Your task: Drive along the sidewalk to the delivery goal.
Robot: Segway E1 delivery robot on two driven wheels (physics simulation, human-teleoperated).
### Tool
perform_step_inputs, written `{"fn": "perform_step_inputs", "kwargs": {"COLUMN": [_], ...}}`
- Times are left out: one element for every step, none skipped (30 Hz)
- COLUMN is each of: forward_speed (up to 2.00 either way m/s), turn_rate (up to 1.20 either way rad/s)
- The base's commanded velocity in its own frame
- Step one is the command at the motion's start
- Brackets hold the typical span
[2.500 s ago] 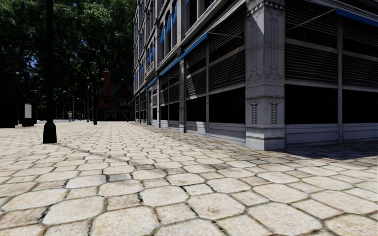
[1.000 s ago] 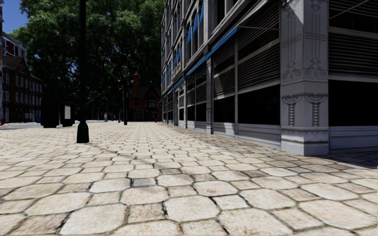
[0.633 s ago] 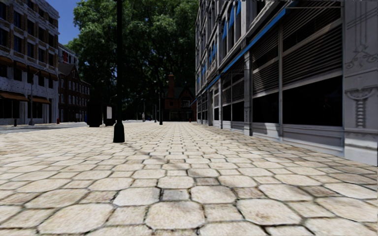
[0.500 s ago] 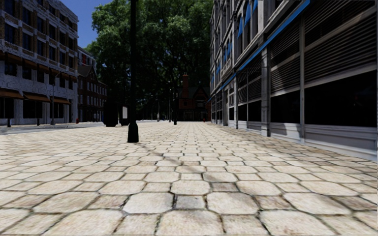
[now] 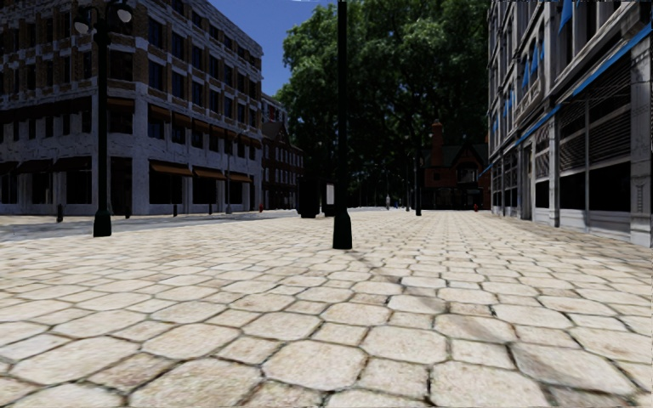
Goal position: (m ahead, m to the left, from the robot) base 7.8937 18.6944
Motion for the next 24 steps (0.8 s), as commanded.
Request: {"fn": "perform_step_inputs", "kwargs": {"forward_speed": [1.36,1.36,1.36,1.36,1.36,1.36,1.36,1.36,1.37,1.37,1.37,1.37,1.37,1.37,1.37,1.37,1.37,1.37,1.37,1.37,1.37,1.37,1.37,1.37], "turn_rate": [0.83,0.83,0.83,0.83,0.83,0.83,0.83,0.83,0.83,0.83,0.83,0.83,0.83,0.83,0.83,0.83,0.83,0.83,0.83,0.83,0.83,0.83,0.83,0.83]}}
